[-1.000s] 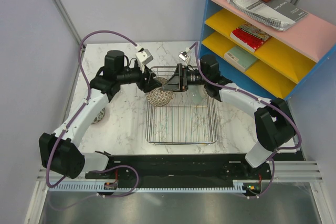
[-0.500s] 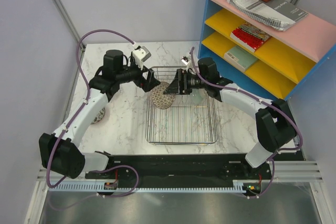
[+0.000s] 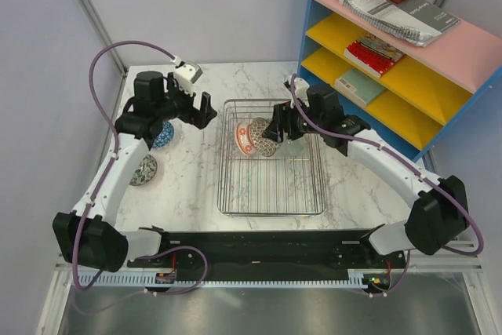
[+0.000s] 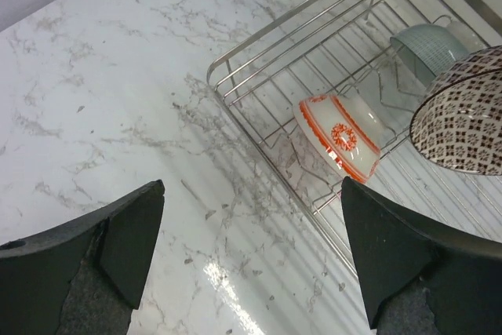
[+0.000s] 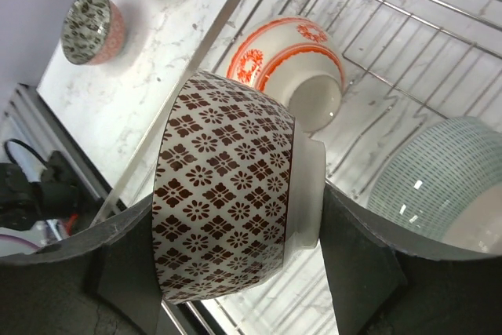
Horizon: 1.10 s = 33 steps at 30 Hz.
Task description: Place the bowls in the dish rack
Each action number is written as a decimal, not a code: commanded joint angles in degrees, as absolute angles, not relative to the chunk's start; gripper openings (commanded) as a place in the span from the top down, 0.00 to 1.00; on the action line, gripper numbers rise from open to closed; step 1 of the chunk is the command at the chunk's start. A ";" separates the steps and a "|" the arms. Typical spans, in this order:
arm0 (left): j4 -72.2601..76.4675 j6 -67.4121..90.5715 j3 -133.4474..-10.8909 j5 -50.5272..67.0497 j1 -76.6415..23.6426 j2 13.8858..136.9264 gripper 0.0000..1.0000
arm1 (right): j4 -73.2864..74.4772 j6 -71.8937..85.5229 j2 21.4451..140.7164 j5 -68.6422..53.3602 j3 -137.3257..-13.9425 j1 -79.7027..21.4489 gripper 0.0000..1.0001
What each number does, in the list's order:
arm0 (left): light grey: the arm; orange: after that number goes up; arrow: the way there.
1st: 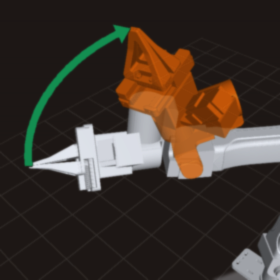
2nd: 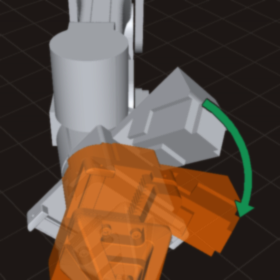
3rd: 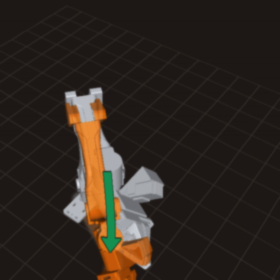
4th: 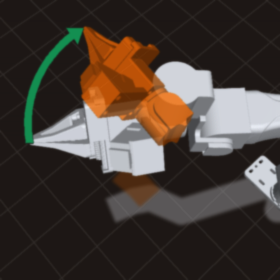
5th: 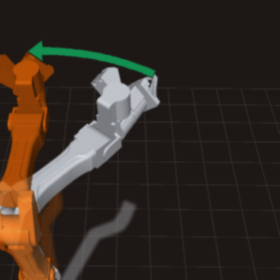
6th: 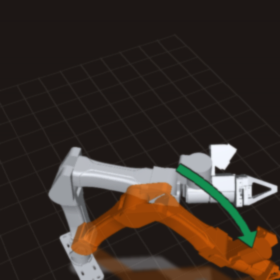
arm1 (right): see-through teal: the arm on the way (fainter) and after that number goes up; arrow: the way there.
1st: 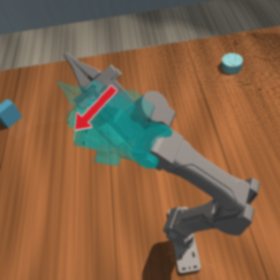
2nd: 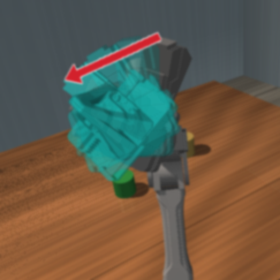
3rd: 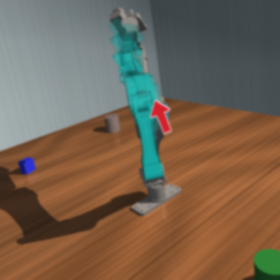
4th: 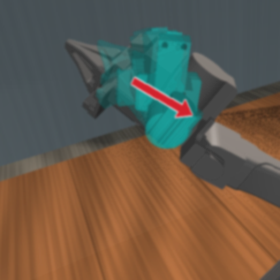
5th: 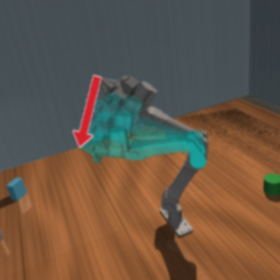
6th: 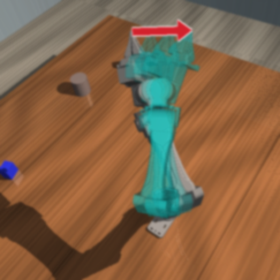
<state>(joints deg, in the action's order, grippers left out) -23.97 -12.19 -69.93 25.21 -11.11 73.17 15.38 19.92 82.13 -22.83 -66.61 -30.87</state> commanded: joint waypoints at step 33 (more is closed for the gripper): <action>-32.96 -13.27 -55.55 10.81 -1.67 55.63 0.00 | 28.92 -18.36 69.78 9.04 -58.63 -47.11 1.00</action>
<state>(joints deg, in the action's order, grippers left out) -34.00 -13.15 -55.86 11.90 -1.98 56.99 31.70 -14.48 71.37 3.27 -59.55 -45.65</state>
